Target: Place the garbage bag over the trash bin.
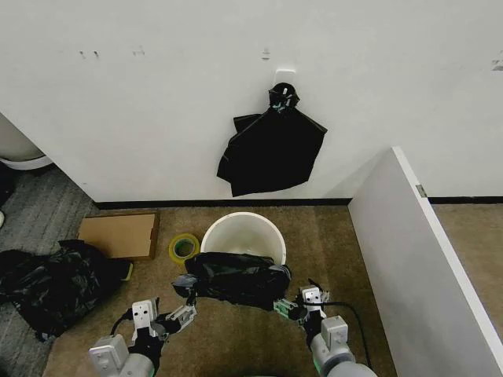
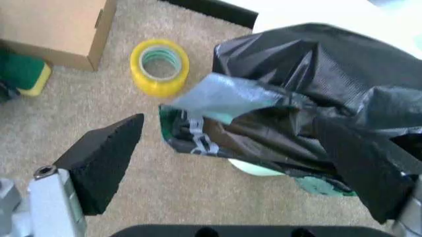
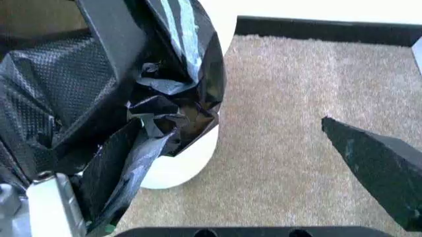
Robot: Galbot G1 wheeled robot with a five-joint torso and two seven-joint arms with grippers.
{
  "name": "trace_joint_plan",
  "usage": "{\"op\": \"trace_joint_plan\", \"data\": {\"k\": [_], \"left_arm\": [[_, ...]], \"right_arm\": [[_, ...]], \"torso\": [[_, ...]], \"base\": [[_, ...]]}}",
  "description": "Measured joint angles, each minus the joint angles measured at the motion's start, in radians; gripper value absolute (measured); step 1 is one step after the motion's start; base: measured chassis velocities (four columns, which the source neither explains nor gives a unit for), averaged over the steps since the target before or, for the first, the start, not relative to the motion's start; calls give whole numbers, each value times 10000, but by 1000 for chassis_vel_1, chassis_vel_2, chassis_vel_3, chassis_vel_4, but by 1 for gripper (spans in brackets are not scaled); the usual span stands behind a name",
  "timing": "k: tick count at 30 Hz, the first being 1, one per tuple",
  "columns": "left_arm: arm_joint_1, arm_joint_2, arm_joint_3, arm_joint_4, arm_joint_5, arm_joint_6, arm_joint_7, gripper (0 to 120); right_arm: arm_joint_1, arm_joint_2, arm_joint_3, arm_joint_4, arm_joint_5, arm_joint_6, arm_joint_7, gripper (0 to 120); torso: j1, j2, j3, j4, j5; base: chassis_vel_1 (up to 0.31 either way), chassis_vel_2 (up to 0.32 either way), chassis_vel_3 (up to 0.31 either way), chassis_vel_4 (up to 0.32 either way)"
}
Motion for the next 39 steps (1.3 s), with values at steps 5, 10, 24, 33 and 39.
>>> {"op": "trace_joint_plan", "data": {"k": [5, 10, 24, 33, 39], "left_arm": [[-13, 1, -54, -226, 76, -10, -41, 100], [-9, -5, -146, -363, 92, -10, -58, 100], [1, -3, -57, -463, 223, -9, -86, 100], [-101, 5, 38, -449, 324, -14, -88, 100], [-57, 20, -72, -455, 365, -86, -48, 100]], "right_arm": [[-147, -190, 154, 221, 173, 221, -226, 100], [-285, -552, 679, 346, 2217, 448, -1053, 100], [-14, -184, 1788, 626, 5739, 749, 571, 100], [-666, -57, 1644, 1199, 6207, -347, 127, 100], [-758, 72, 1672, 1281, 4113, 338, 186, 100]], "torso": [[0, 0, 0, 0, 0], [0, 0, 0, 0, 0], [2, 0, 0, 0, 0], [1, 0, 0, -1, -1], [1, 0, 0, -1, 2]], "base": [[0, 0, 0, 0], [0, 0, 0, 0], [0, 0, 0, 0], [0, 0, 0, 0], [0, 0, 0, 0]]}}
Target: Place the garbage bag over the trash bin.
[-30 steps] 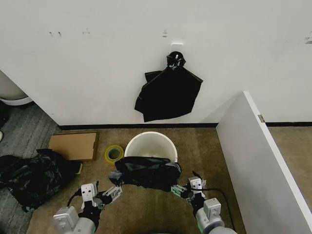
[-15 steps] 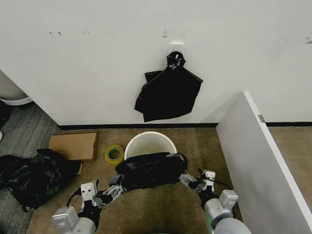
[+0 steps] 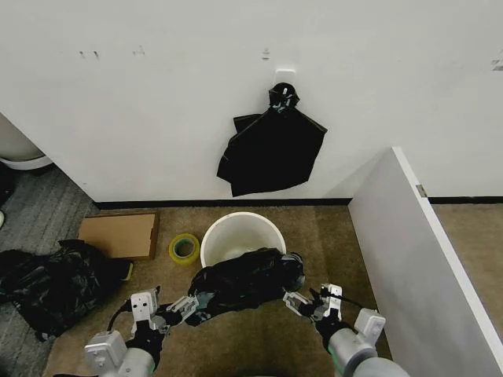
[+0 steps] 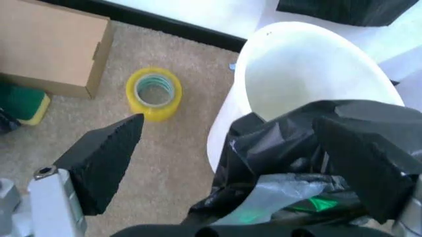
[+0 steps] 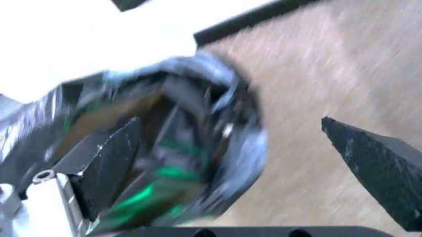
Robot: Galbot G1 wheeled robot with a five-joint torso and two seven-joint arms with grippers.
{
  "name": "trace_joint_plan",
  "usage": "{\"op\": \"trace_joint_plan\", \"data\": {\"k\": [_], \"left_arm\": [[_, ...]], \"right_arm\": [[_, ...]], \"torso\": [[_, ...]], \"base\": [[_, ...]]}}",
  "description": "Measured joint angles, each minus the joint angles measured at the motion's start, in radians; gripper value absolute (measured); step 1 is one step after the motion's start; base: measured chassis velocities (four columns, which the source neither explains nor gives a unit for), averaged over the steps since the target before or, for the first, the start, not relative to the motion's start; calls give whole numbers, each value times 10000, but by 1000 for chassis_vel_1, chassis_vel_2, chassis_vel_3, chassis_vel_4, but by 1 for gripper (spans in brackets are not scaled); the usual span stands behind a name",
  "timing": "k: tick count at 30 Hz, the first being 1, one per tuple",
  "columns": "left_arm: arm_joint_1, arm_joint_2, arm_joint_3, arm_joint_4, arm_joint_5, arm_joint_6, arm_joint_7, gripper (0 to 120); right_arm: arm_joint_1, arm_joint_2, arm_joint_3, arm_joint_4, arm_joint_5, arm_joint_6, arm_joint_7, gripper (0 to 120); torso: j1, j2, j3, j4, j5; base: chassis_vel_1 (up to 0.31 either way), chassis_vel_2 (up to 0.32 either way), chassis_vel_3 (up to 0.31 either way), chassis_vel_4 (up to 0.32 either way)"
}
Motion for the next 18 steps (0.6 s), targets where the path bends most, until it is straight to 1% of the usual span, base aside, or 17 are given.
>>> {"op": "trace_joint_plan", "data": {"k": [2, 4, 6, 7, 8, 10, 11, 12, 13, 14, 15, 17, 18], "left_arm": [[45, -46, -60, 13, 108, -104, 68, 100], [111, -213, -110, 202, 629, -442, 305, 100], [120, -248, -115, 237, 732, -517, 349, 100], [176, -413, -133, 384, 1200, -858, 541, 100], [299, -695, -190, 528, 1751, -1330, 837, 100], [495, -1034, -248, 594, 2218, -1737, 1147, 100], [557, -1149, -255, 600, 2338, -1831, 1213, 100], [682, -1359, -262, 614, 2597, -2010, 1353, 100], [682, -1359, -262, 614, 2597, -2010, 1353, 100], [746, -1454, -265, 623, 2740, -2108, 1429, 100], [908, -1672, -271, 657, 3060, -2346, 1577, 100], [1073, -1934, -271, 727, 3470, -2620, 1707, 100], [1142, -2116, -261, 797, 3729, -2785, 1744, 100]], "right_arm": [[-128, -63, 147, 242, -512, 26, 66, 100], [-394, -216, 465, 671, -1249, 22, -20, 100], [-410, -231, 489, 710, -1299, 21, -35, 100], [-463, -357, 626, 955, -1562, 11, -175, 100], [-386, -615, 785, 1199, -1732, -24, -625, 100], [-28, -1180, 901, 1287, -1696, -154, -1425, 100], [92, -1346, 918, 1286, -1638, -195, -1644, 100], [429, -1816, 936, 1228, -1447, -314, -2161, 100], [429, -1816, 936, 1228, -1447, -314, -2161, 100], [670, -2132, 929, 1149, -1303, -409, -2435, 100], [1203, -2751, 842, 948, -990, -614, -2937, 100], [2000, -3373, 619, 628, -502, -912, -3430, 100], [2670, -3726, 384, 359, -97, -1103, -3690, 100]], "torso": [[0, 0, 0, 0, -2], [0, 0, 0, -2, -4], [0, 0, 0, -2, -4], [0, 0, 0, -4, -3], [0, 0, -1, -3, -3], [-1, 0, -1, 2, -3], [-1, 0, 0, 2, -1], [-1, 0, 0, 2, -1], [-1, 0, 0, 2, -1], [-1, 0, 0, 2, 0], [-1, 0, 0, 2, 0], [-1, 0, 0, 2, 1], [0, 0, 0, 4, 1]], "base": [[0, 0, 0, 0], [0, 0, 0, 0], [0, 0, 0, 0], [0, 0, 0, 0], [0, 0, 0, 0], [0, 0, 0, 0], [0, 0, 0, 0], [0, 0, 0, 0], [0, 0, 0, 0], [0, 0, 0, 0], [0, 0, 0, 0], [0, 0, 0, 0], [0, 0, 0, 0]]}}
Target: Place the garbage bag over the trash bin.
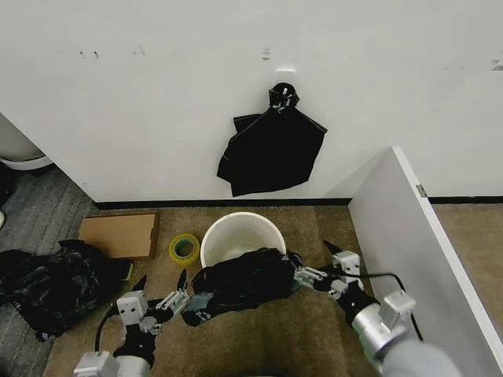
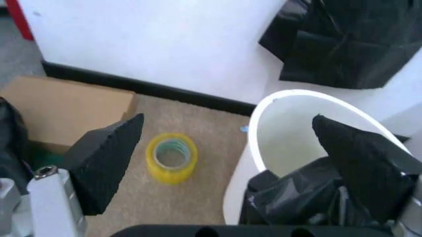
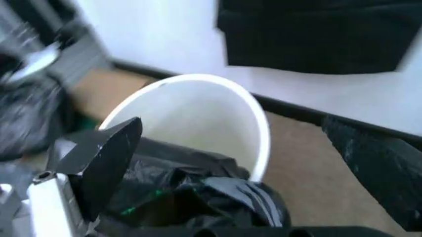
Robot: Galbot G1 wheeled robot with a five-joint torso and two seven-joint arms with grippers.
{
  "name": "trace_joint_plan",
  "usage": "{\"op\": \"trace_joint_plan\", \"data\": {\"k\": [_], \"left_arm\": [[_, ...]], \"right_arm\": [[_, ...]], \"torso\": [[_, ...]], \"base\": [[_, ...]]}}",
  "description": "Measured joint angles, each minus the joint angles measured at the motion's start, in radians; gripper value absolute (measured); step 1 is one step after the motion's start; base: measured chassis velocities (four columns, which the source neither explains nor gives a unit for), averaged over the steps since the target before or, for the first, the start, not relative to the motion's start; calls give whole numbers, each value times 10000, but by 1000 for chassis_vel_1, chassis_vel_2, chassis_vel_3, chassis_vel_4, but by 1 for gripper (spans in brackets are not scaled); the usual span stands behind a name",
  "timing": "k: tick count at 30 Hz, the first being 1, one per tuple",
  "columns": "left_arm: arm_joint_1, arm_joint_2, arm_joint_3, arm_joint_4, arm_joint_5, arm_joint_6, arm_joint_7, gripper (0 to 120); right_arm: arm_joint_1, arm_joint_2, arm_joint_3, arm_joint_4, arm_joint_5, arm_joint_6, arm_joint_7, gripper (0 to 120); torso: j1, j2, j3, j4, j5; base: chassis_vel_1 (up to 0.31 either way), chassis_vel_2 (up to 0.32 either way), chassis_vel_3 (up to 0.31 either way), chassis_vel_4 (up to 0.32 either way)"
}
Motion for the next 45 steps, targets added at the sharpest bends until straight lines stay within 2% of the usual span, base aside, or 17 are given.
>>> {"op": "trace_joint_plan", "data": {"k": [2, 5, 6, 7, 9, 10, 12, 13, 18, 22, 23, 27, 34, 39, 41, 45], "left_arm": [[54, -390, 34, 135, 403, -266, 11, 100], [86, -605, 47, 175, 564, -384, 12, 100], [218, -882, 48, 202, 743, -563, 36, 100], [305, -964, 40, 226, 828, -659, 54, 100], [477, -1104, 27, 309, 1092, -893, 105, 100], [565, -1157, 22, 367, 1242, -1022, 123, 100], [614, -1189, 19, 406, 1334, -1104, 134, 100], [737, -1264, 21, 482, 1458, -1234, 162, 100], [1039, -1359, 29, 642, 1523, -1452, 203, 100], [1160, -1353, 15, 654, 1503, -1495, 219, 100], [1261, -1358, 8, 603, 1441, -1497, 239, 100], [1315, -1364, -65, 610, 1461, -1582, 270, 100], [1376, -1234, -326, 686, 1548, -1786, 316, 100], [1321, -1107, -485, 697, 1679, -1885, 386, 100], [1284, -1080, -503, 699, 1758, -1919, 410, 100], [1257, -1077, -480, 736, 1842, -1956, 424, 100]], "right_arm": [[1452, -399, -623, -675, 889, -365, -348, 100], [2244, -488, -1086, -1070, 1299, -532, -454, 100], [3387, -523, -1796, -1564, 1737, -757, -605, 100], [3926, -519, -2188, -1776, 1819, -887, -717, 100], [5301, -438, -3327, -2290, 1881, -1244, -962, 100], [5954, -309, -3897, -2528, 1890, -1421, -1042, 100], [6321, -200, -4226, -2690, 1872, -1506, -1089, 100], [7188, 108, -5026, -3138, 1742, -1644, -1233, 100], [9379, 981, -6883, -4699, 884, -1613, -2301, 100], [9952, 1323, -7483, -5375, -16, -1304, -2876, 100], [10287, 1639, -7833, -5863, -648, -1077, -3261, 100], [10866, 2231, -8369, -7023, -1164, -689, -3944, 100], [11089, 2643, -8350, -8424, -1674, -187, -4621, 100], [11154, 2720, -8324, -8918, -2026, -77, -4883, 100], [11171, 2776, -8283, -9063, -2152, -75, -4955, 97], [11287, 2854, -8354, -9284, -2302, -71, -5133, 83]], "torso": [[0, 0, 0, -2, -2], [0, -1, 0, -2, -1], [1, -1, 2, 6, 3], [1, 0, 1, -8, 2], [0, -1, 1, -6, -3], [0, 0, 1, 3, 2], [0, 0, 1, 1, 1], [0, -1, 1, -1, -4], [1, -1, 1, -3, -7], [0, -1, 2, -3, -8], [0, -1, 1, -4, -4], [0, -1, 2, -3, -5], [0, -1, 0, -4, -5], [0, -1, 0, -5, -4], [0, -1, 0, -6, -4], [0, -1, 0, -3, -5]], "base": [[0, 0, 0, 0], [0, 0, 0, 0], [0, 0, 0, 0], [0, 0, 0, 0], [0, 0, 0, 0], [0, 0, 0, 0], [0, 0, 0, 0], [0, 0, 0, 0], [0, 0, 0, 0], [0, 0, 0, 0], [0, 0, 0, 0], [0, 0, 0, 0], [0, 0, 0, 0], [0, 0, 0, 0], [0, 0, 0, 0], [0, 0, 0, 0]]}}
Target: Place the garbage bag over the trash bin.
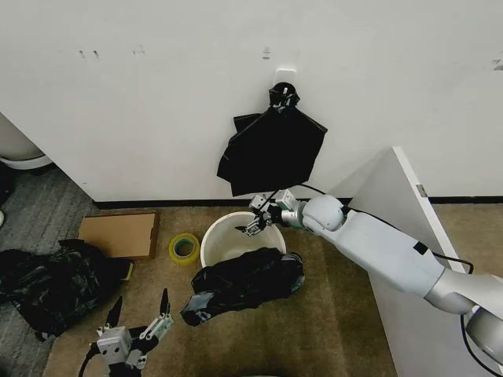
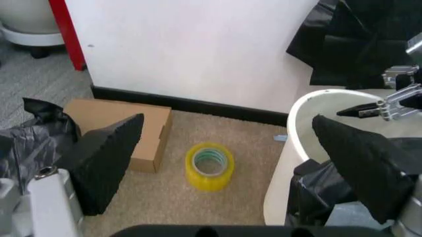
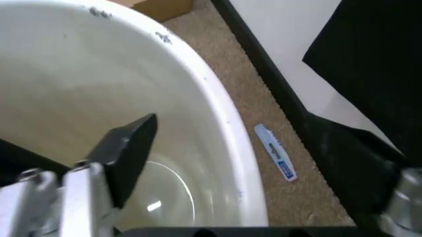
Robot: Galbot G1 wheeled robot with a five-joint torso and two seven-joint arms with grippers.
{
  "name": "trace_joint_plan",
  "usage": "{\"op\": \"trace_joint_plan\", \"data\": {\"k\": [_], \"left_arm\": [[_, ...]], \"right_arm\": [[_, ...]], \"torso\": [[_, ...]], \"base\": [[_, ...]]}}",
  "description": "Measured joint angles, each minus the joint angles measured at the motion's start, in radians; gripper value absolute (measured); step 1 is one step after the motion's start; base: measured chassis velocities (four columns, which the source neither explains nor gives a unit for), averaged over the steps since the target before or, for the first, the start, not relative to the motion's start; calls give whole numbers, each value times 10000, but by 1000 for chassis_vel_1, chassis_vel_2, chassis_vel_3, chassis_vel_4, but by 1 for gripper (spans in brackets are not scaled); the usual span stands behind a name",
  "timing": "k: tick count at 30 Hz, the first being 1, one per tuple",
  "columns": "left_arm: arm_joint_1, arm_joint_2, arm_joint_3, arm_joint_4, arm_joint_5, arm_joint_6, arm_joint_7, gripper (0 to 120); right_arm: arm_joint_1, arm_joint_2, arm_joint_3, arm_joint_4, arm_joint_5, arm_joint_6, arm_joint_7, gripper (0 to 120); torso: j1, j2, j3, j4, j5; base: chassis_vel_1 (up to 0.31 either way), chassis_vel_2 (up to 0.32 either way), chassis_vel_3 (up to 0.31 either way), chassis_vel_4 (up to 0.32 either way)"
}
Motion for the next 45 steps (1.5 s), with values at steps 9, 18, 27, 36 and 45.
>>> {"op": "trace_joint_plan", "data": {"k": [9, 18, 27, 36, 45], "left_arm": [[12, -46, 58, 44, 82, -59, -4, 100], [94, -31, 140, 110, 178, -140, -11, 100], [129, -48, 226, 128, 242, -172, -19, 100], [179, -55, 235, 112, 242, -194, -36, 100], [145, -70, 222, 11, 185, -172, -46, 100]], "right_arm": [[179, -52, -239, -95, 431, -180, -433, 49], [388, 215, -324, -692, 704, -183, -805, 19], [471, 266, -460, -751, 860, -244, -961, 2], [288, 26, -268, -412, 1389, -626, -481, 2], [-512, -622, 993, 1016, 3823, -2683, 2005, 1]], "torso": [[-1, 0, 0, -1, 1], [-1, 0, 0, -1, 0], [-1, 0, -2, -1, 1], [-1, 0, -1, 0, 1], [-1, 0, -1, -4, 2]], "base": [[0, 0, 0, 0], [0, 0, 0, 0], [0, 0, 0, 0], [0, 0, 0, 0], [0, 0, 0, 0]]}}
